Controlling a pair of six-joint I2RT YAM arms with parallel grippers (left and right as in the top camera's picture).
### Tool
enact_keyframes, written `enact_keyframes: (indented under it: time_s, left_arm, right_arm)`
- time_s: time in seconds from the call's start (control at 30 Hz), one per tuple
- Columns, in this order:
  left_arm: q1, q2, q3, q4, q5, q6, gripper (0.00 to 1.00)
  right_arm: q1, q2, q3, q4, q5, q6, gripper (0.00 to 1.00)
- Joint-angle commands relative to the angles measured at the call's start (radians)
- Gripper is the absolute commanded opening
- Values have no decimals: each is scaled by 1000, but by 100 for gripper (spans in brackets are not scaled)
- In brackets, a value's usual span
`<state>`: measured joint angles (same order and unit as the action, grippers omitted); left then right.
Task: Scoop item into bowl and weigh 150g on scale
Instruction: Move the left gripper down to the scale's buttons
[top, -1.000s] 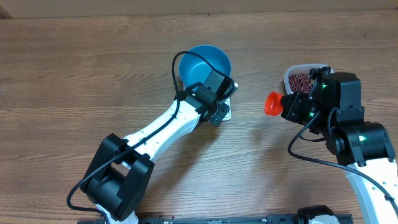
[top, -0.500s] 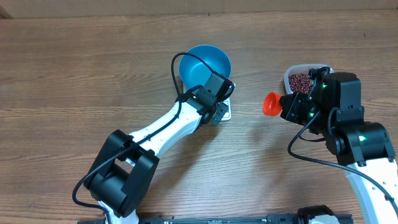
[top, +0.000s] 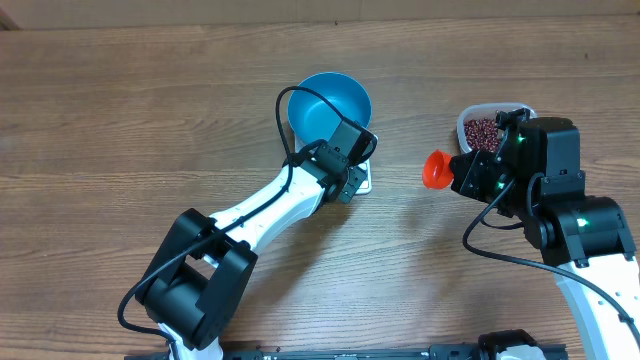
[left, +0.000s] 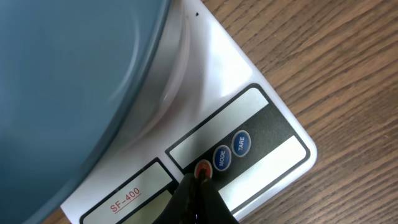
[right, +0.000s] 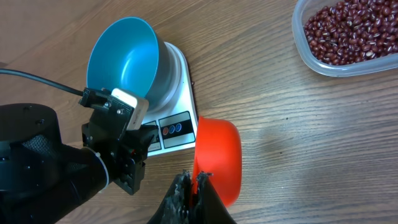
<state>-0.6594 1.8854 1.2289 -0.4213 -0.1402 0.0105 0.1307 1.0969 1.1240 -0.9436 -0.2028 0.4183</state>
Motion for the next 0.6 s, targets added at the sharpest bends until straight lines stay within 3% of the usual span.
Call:
enact_keyframes:
  time_s: [0.0,0.57]
  left_arm:
    - [-20,13,-17,4,-50,12,4]
    - [-23,18,-22,16,-77,-15,4]
  right_arm:
    - [-4,-8,24,-1,-5,4,4]
    - [-4,-8,23,-6,-8,-1,4]
